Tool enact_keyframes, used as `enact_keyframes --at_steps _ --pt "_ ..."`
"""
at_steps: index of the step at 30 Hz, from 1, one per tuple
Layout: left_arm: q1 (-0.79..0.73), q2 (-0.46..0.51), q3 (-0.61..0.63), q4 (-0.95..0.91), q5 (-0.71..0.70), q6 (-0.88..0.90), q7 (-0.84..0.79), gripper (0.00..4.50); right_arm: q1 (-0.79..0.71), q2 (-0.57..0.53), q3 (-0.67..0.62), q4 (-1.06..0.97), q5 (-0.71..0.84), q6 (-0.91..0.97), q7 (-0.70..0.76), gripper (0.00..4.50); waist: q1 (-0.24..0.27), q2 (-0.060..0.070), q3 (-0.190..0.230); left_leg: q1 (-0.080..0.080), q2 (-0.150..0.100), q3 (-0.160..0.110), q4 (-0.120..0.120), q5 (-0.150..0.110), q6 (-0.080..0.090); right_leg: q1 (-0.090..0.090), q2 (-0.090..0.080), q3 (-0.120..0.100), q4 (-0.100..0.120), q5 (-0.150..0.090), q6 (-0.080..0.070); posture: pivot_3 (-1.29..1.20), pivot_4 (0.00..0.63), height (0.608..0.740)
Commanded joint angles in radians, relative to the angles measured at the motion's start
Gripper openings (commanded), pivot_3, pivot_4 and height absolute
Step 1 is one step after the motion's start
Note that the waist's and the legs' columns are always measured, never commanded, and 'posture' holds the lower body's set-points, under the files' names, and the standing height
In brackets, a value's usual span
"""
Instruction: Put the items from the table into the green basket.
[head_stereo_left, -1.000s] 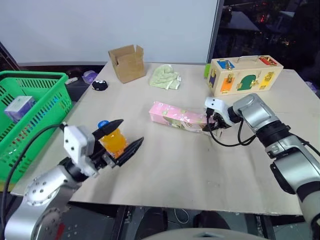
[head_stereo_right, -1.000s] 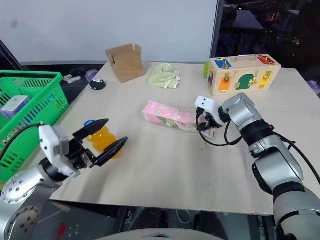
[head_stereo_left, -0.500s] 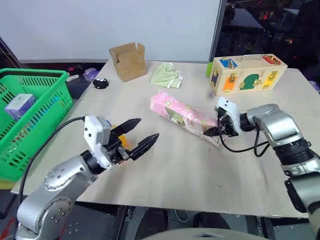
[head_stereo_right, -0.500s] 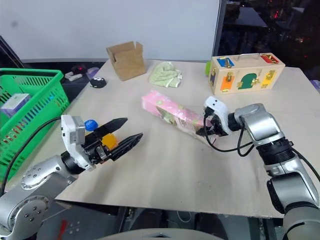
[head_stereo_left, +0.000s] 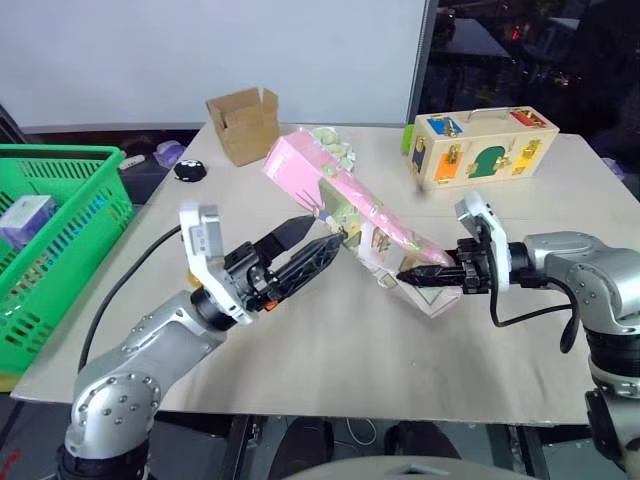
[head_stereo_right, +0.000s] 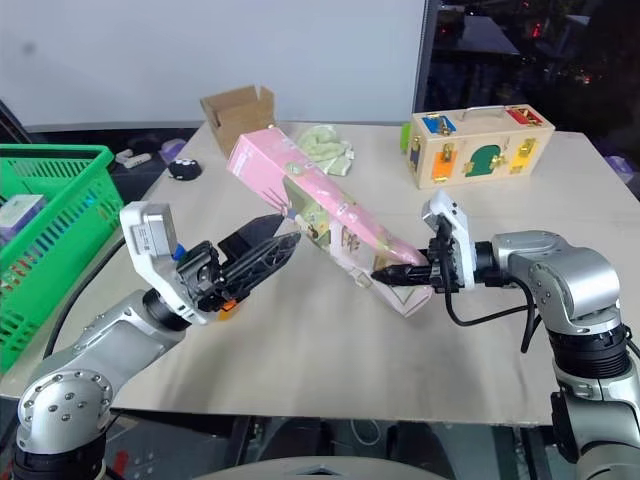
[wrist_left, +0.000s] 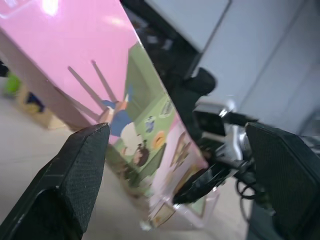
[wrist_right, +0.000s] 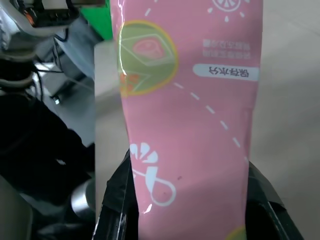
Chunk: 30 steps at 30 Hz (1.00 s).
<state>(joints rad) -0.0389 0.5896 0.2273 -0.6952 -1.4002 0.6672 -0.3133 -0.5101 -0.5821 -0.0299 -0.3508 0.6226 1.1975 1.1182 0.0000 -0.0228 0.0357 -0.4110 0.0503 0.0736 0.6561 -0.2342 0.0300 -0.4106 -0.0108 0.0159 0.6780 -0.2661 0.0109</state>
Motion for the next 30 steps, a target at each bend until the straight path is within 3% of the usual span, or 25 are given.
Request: enact_keyframes --at_steps 1,17,25,30 --pt "-0.024 0.018 0.001 0.010 -0.031 0.008 -0.002 4.50 -0.016 -0.005 -0.060 -0.063 0.146 0.017 0.027 1.17 -0.009 0.000 0.000 0.000 0.000 0.000 0.000 0.000 0.000 0.000 0.000 0.000 0.000 0.000 0.000 -0.01 0.000 0.740" --pt "-0.063 0.059 0.026 0.047 -0.139 0.005 0.039 4.50 -0.042 0.009 -0.124 -0.063 0.391 0.053 -0.113 1.17 -0.016 0.000 0.000 0.000 -0.001 -0.002 0.000 0.000 0.000 0.001 0.000 0.000 0.000 0.000 0.000 -0.01 0.000 0.740" --pt "-0.154 0.030 -0.012 0.058 -0.158 0.004 0.046 4.50 -0.027 -0.059 0.053 -0.081 0.291 -0.070 -0.053 1.17 -0.017 0.000 0.000 0.001 -0.003 -0.001 0.000 0.000 0.000 0.001 -0.001 0.000 0.000 0.000 0.000 -0.01 0.000 0.740" --pt "-0.158 0.031 -0.002 0.072 -0.172 0.008 0.042 4.50 -0.027 -0.061 0.097 -0.054 0.289 -0.108 -0.028 1.17 -0.016 0.000 0.000 0.001 -0.003 -0.002 0.000 0.000 0.000 0.001 -0.001 0.000 0.000 0.000 0.001 -0.01 0.000 0.740"
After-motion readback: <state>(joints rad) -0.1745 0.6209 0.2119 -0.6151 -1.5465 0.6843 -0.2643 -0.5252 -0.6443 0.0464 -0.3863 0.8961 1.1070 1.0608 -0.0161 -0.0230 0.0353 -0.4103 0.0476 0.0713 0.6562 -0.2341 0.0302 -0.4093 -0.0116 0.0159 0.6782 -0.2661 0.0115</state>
